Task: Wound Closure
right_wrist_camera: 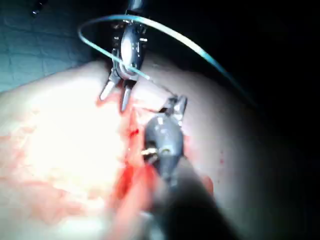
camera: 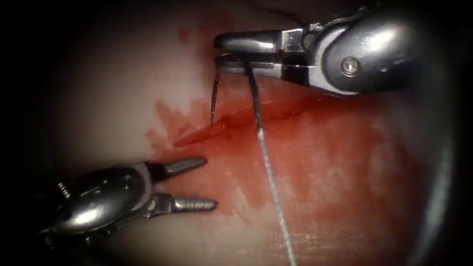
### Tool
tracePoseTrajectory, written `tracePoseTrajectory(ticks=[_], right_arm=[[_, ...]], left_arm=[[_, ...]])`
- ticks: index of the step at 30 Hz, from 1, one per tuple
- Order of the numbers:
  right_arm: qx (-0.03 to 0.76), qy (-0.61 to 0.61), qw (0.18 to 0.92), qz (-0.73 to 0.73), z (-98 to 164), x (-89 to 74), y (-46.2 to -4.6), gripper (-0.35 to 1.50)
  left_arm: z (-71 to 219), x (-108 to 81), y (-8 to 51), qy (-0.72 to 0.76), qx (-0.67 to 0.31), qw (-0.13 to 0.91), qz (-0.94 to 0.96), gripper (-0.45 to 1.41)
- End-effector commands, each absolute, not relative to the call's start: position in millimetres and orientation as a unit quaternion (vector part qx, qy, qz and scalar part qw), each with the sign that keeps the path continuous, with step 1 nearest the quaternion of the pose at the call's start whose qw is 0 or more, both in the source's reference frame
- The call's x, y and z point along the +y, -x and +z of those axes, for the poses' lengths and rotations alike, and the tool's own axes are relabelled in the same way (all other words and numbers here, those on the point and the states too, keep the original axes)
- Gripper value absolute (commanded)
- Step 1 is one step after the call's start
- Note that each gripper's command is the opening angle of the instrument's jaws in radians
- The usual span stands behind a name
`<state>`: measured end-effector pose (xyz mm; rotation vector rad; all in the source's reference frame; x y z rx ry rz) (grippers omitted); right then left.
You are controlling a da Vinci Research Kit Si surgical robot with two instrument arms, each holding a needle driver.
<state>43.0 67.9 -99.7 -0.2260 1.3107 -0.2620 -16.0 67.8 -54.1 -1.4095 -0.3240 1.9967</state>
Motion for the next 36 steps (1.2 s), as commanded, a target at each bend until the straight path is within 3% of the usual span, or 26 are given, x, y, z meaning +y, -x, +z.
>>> tracePoseTrajectory(ticks=[1,36], right_arm=[[0.608,0.106,0.777,-0.126,-98.5,68.6,-44.3,-0.35],[0.579,0.129,0.786,-0.176,-94.5,70.0,-45.5,-0.35]], left_arm=[[-53.8,68.1,16.7,0.539,-0.123,0.332,0.764,0.68],[-53.7,69.6,18.0,0.536,-0.115,0.339,0.765,0.62]])
